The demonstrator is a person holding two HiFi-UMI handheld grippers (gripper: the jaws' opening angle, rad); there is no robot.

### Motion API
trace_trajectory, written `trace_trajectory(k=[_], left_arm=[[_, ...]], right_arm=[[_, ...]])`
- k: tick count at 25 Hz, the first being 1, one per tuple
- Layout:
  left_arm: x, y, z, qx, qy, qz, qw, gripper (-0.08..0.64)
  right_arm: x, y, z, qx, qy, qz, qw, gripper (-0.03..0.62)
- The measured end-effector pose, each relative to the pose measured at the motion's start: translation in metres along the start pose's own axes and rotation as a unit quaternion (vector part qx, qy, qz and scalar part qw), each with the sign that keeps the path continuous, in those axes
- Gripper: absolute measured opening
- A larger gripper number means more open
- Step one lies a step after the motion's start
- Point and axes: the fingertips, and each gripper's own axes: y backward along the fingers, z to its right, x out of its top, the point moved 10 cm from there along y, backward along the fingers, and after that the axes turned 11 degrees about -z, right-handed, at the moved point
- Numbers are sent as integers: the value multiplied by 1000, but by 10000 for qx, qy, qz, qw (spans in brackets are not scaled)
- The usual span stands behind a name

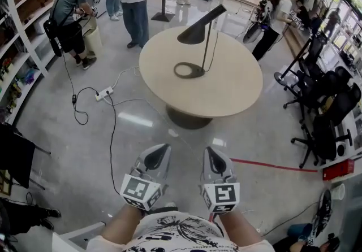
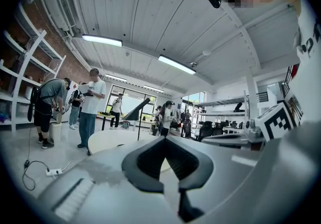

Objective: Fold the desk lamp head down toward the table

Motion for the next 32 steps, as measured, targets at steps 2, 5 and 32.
trace_trajectory(k=[2,5,32], left_arm=[[0,3,12,-26,18,19,10000,2],[-2,8,28,-76,-14,34,10000,3],[-3,30,72,-60,-98,168,9998,2]], right_arm=[[-2,11,1,77,-55,-30,10000,9],[-3,26,2,148,-64,8,9999,9],[-8,69,1,425,116,244,9987,8]])
